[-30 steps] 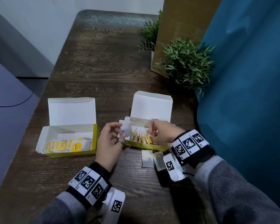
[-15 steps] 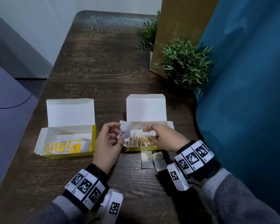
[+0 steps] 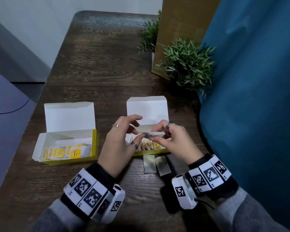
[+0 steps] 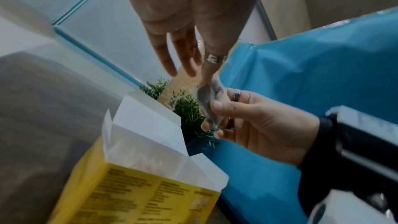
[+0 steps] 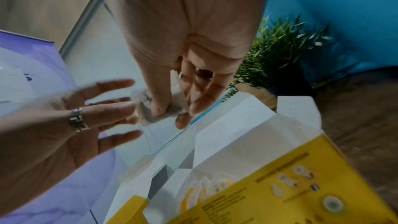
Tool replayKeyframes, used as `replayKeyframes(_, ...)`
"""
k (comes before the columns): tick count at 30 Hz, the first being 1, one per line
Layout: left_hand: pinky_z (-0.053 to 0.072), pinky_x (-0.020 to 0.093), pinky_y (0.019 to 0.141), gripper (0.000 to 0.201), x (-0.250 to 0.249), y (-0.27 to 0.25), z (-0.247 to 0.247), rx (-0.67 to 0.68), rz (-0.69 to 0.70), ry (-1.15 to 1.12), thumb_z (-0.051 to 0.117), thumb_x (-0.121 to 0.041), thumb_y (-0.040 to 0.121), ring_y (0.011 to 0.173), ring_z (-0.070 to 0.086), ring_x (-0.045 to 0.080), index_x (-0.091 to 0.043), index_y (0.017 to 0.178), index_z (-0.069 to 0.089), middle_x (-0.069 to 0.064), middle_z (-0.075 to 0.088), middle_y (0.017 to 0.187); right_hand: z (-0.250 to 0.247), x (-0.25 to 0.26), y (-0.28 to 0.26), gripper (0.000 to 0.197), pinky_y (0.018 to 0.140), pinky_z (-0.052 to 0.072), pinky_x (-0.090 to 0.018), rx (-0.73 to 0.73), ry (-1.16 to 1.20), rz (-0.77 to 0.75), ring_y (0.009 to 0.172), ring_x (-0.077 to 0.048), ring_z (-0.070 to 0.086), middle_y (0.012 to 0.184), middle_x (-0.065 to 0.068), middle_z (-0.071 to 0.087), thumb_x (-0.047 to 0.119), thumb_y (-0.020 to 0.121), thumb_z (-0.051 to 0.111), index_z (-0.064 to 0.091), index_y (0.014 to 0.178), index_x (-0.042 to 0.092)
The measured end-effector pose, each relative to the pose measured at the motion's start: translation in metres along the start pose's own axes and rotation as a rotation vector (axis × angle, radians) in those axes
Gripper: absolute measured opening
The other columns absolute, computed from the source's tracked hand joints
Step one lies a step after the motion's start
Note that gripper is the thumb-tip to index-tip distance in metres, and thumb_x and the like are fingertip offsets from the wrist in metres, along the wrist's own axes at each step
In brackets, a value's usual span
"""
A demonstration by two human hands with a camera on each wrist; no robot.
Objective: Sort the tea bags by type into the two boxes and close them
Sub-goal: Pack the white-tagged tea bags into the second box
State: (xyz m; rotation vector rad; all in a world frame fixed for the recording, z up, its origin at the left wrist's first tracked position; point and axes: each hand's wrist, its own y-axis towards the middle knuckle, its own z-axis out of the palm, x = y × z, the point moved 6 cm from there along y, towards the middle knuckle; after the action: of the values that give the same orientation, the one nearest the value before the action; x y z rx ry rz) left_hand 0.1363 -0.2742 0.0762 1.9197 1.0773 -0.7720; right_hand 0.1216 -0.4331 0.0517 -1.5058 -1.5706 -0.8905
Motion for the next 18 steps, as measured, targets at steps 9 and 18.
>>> replayKeyframes(9, 0.043, 0.018, 0.073, 0.003, 0.005, 0.001, 0.016, 0.188, -0.093, 0.048, 0.068, -0.022, 0.081, 0.073, 0.057, 0.009, -0.024, 0.079, 0.066, -0.010, 0.061, 0.079, 0.003, -0.021, -0.019, 0.023, 0.075, 0.052, -0.022, -0.024, 0.388, 0.073, 0.086, -0.008, 0.065, 0.092, 0.002, 0.070, 0.001, 0.077, 0.072, 0.058, 0.082, 0.018)
replayKeyframes(18, 0.029, 0.033, 0.087, 0.022, -0.001, 0.013, 0.025, 0.208, -0.146, 0.338, 0.054, -0.044, 0.087, 0.100, 0.051, 0.014, -0.030, 0.101, 0.062, -0.011, 0.059, 0.104, -0.018, 0.000, -0.010, 0.010, 0.061, 0.035, -0.011, -0.140, -0.233, -0.051, 0.063, -0.006, 0.047, 0.077, 0.007, 0.053, 0.024, 0.084, 0.066, 0.065, 0.074, 0.021)
